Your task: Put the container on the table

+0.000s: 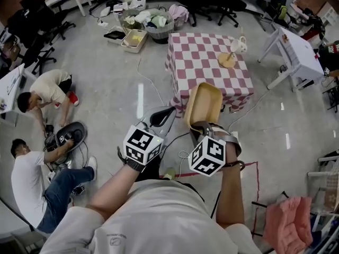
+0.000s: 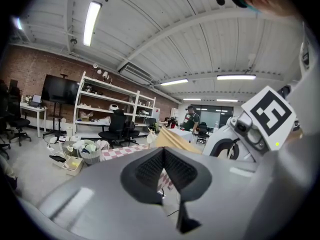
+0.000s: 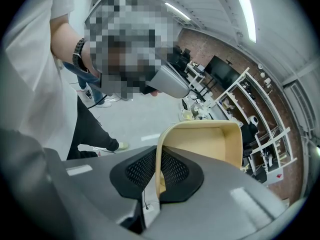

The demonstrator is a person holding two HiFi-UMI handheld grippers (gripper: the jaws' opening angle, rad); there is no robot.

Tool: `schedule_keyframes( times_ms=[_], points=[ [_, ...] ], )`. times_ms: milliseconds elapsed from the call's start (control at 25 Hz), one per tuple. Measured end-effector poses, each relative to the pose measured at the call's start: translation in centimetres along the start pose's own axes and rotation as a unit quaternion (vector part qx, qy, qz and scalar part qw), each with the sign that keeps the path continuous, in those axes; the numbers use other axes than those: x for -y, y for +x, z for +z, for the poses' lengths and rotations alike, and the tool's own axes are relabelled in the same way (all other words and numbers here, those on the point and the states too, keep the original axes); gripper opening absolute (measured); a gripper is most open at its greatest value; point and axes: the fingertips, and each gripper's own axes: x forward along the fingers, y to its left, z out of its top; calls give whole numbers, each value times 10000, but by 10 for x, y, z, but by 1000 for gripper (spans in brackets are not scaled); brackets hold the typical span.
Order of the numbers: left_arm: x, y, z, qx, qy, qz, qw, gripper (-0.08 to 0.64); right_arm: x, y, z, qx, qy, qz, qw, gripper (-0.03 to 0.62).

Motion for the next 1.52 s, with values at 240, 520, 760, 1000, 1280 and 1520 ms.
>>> schedule_keyframes(
  times_ms=[240,520,760,1000,1280,1520],
  points=[
    [-43,29,7,-15,-48,-134,9999,6,34,32,14,-197,57,68,9998,23],
    [-108,72,21,-82,-84,-350,9993,6,85,76,34,-444,243,120,9986,23],
    [-155,104,25,-195,-180,-644,9976,6,120,114,52,-701,442,154,9964,23],
    [-182,121,24,-308,-415,-834,9952,6,136,132,65,-874,573,225,9943,23],
    [-195,146,14,-387,-452,-886,9943,6,154,155,55,-972,557,344,9931,23],
    [-208,177,26,-488,-457,-766,9948,6,185,171,46,-936,427,608,9928,23]
  ],
)
